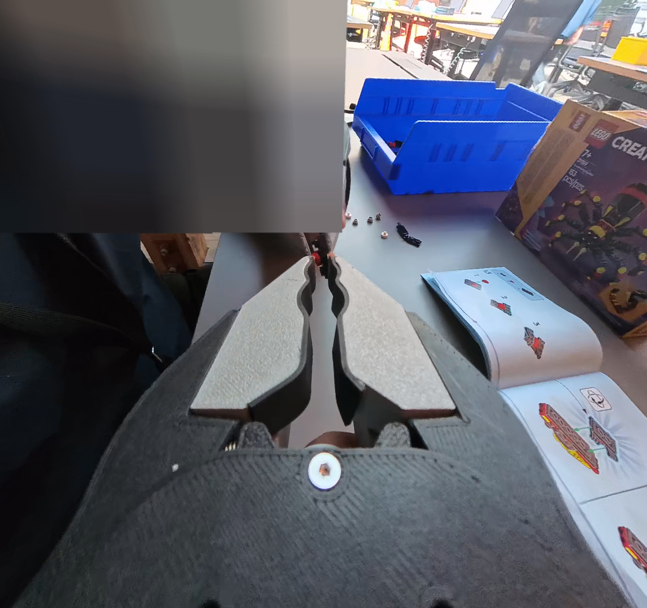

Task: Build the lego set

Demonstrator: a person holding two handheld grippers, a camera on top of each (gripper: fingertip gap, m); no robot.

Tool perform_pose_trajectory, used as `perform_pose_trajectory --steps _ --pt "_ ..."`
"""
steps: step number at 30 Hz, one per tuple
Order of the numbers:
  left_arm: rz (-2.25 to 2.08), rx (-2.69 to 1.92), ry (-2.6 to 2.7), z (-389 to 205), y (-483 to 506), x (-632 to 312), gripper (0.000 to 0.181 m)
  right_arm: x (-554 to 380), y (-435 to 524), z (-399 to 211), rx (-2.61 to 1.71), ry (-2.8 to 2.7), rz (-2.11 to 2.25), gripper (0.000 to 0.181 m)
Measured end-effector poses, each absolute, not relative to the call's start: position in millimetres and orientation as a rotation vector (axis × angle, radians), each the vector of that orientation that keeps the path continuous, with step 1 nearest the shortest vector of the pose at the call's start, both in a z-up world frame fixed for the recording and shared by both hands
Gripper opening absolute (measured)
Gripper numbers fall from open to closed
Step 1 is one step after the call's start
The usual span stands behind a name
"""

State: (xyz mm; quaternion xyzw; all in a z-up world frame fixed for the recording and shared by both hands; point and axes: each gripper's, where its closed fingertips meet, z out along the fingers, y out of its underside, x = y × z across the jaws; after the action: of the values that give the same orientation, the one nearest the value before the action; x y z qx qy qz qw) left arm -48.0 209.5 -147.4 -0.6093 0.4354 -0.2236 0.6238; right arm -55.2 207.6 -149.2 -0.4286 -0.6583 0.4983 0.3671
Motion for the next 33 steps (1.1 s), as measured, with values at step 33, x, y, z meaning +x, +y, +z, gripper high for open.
perform_pose_trajectory --steps 33 --pt "-0.761 -1.572 0.843 -153 223 -55 0.001 -58 225 -152 -1.0 -1.667 1.037 0.006"
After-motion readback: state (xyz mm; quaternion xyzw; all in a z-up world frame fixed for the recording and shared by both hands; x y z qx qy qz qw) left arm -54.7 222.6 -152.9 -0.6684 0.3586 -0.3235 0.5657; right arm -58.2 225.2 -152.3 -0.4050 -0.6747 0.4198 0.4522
